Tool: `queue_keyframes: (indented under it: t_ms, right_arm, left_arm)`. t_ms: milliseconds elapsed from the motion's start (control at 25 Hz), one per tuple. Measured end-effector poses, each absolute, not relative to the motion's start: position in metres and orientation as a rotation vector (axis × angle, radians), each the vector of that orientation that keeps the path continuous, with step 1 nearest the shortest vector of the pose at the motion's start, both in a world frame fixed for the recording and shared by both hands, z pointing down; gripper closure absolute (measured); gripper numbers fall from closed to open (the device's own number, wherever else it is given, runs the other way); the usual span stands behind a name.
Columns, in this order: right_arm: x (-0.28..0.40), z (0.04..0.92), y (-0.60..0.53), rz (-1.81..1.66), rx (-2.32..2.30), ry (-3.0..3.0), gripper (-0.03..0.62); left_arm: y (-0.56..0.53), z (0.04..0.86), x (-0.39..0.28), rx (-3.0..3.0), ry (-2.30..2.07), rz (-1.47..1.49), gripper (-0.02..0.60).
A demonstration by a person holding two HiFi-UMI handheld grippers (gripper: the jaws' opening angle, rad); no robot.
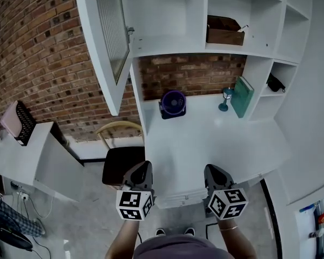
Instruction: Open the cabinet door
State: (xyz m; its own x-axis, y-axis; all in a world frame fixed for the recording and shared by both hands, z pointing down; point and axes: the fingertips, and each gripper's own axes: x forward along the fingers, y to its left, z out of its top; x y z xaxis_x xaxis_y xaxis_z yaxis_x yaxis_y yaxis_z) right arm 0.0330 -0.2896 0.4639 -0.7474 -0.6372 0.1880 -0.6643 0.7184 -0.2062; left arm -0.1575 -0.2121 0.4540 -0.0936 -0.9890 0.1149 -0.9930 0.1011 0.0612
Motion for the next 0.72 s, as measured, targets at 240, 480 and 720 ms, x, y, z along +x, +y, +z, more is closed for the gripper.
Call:
queue_keyframes:
  t_ms: [240,480,720]
  right_arm:
    - [0.039,0.469,-0.292,0.432,1.071,-2.812,0.591]
    - [0.041,0.480,-0.292,0.432,1.060,-2.792,0.592]
    - [0.039,0.484,-0.294,0.420,1.054,-2.787,0.592]
  left_arm:
    - [-0.222,0.463,-0.144,2.035,-2.197,0.058,0.578]
    - [-0.227,0.476,-0.135,2.025,-2.171,0.068,0.578]
    - [-0.224,0.484,-0.141,1.987,-2.173,0.049,0.578]
